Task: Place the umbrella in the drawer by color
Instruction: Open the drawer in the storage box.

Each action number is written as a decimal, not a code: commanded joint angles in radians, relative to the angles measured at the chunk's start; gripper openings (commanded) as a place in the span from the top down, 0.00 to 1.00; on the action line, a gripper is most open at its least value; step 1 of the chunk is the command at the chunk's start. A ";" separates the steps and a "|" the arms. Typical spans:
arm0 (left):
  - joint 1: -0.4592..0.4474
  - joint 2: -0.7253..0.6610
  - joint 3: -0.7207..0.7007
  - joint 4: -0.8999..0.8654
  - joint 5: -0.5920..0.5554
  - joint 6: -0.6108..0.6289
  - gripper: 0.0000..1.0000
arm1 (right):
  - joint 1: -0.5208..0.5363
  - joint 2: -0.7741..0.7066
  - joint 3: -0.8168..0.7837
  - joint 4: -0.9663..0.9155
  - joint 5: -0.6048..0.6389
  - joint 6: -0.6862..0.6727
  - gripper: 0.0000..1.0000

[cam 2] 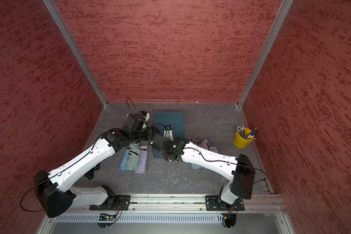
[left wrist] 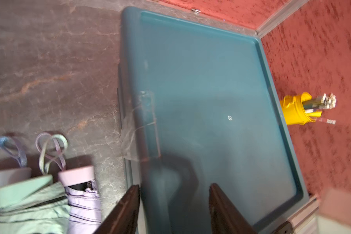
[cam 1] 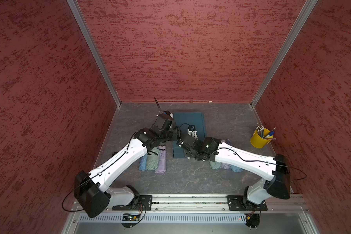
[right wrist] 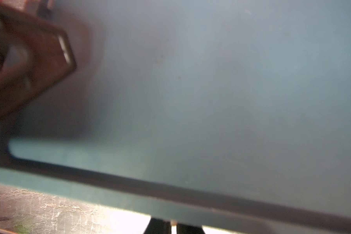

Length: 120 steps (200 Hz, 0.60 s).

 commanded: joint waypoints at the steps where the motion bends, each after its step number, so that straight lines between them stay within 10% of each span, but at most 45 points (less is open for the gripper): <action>1: 0.000 0.032 0.007 -0.021 -0.040 -0.031 0.51 | -0.014 -0.055 -0.040 0.071 0.008 0.003 1.00; 120: 0.007 0.053 -0.015 -0.024 -0.094 -0.078 0.58 | 0.336 -0.279 -0.189 -0.076 0.157 0.225 1.00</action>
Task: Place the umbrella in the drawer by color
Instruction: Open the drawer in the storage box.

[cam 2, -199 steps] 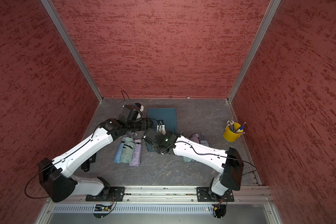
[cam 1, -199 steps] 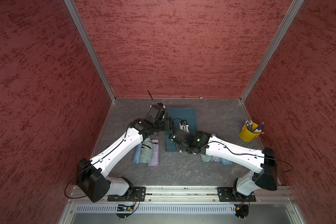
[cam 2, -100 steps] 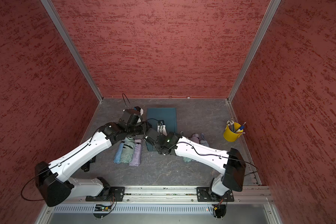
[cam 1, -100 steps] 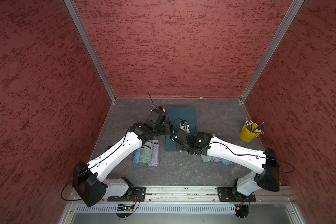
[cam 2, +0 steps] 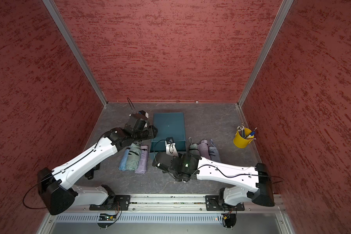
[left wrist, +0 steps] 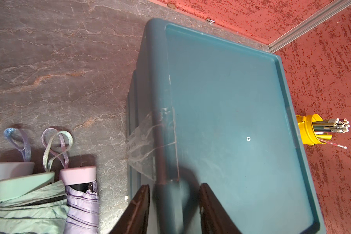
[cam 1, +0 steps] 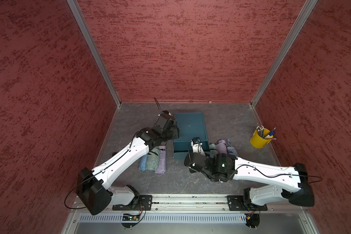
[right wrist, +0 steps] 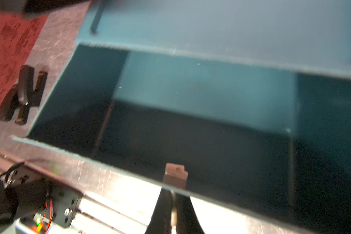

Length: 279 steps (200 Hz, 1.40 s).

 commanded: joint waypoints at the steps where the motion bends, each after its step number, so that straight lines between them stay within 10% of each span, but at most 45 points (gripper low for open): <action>1: 0.008 0.028 -0.017 -0.044 -0.027 -0.003 0.58 | 0.082 -0.039 -0.007 -0.066 0.104 0.121 1.00; 126: 0.014 0.035 -0.051 -0.002 -0.003 0.007 0.58 | 0.237 -0.013 -0.046 -0.072 0.156 0.244 1.00; 157: 0.014 0.022 -0.054 -0.004 0.000 0.016 0.56 | 0.236 -0.012 -0.067 -0.053 0.136 0.236 0.59; 201: 0.020 -0.001 -0.037 -0.011 -0.001 0.046 0.51 | 0.287 -0.021 0.014 -0.120 0.183 0.137 0.33; 279: 0.020 -0.094 0.095 -0.056 0.004 0.098 0.39 | 0.211 -0.061 0.336 -0.670 0.403 0.247 0.29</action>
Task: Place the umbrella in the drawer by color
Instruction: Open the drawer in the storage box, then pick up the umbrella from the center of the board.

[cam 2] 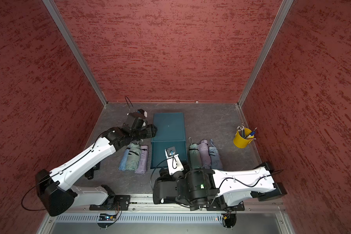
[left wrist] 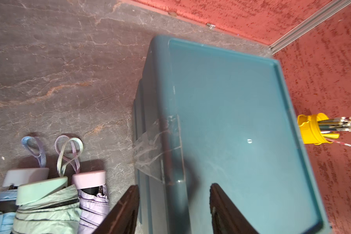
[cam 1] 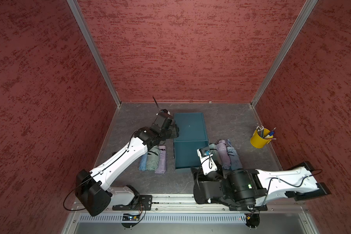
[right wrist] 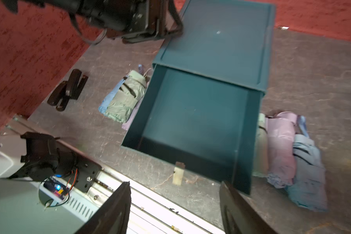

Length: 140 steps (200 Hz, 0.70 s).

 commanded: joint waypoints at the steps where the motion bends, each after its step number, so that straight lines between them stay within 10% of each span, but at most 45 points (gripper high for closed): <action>1: 0.004 -0.067 0.065 -0.030 0.007 0.035 0.39 | -0.105 -0.044 0.018 -0.220 0.078 0.065 0.29; 75: 0.011 -0.425 -0.220 0.043 0.022 -0.055 0.37 | -0.737 -0.337 -0.546 0.369 -0.539 -0.281 0.42; 140: 0.007 -0.655 -0.449 0.099 0.164 -0.150 0.43 | -0.977 -0.199 -0.784 0.645 -0.779 -0.423 0.42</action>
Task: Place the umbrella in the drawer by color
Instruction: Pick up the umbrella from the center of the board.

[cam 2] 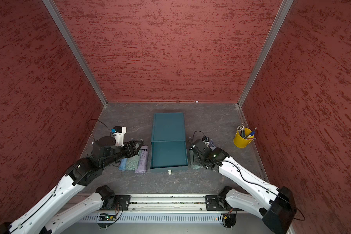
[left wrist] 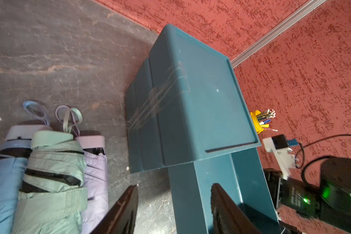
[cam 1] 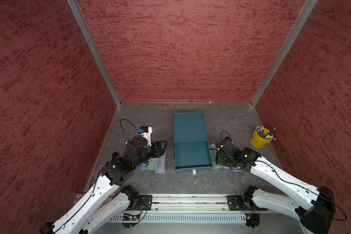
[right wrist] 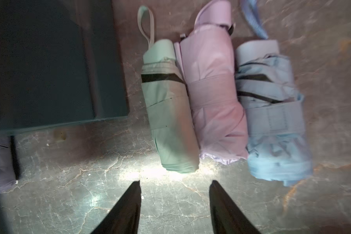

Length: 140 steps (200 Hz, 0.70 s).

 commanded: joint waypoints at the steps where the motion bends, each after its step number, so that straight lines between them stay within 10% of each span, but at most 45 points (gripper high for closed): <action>1: 0.001 -0.039 -0.015 0.042 0.061 -0.036 0.43 | -0.033 0.057 -0.033 0.171 -0.129 -0.080 0.42; 44: -0.057 -0.006 0.015 0.010 0.047 -0.034 0.43 | -0.036 0.138 -0.075 0.243 -0.091 -0.082 0.45; 97: -0.334 0.118 0.124 -0.081 -0.185 0.017 0.39 | -0.041 0.091 -0.103 0.235 -0.032 -0.062 0.42; 140: -0.349 0.105 0.136 -0.098 -0.256 -0.009 0.39 | -0.063 0.123 -0.140 0.262 -0.072 -0.055 0.35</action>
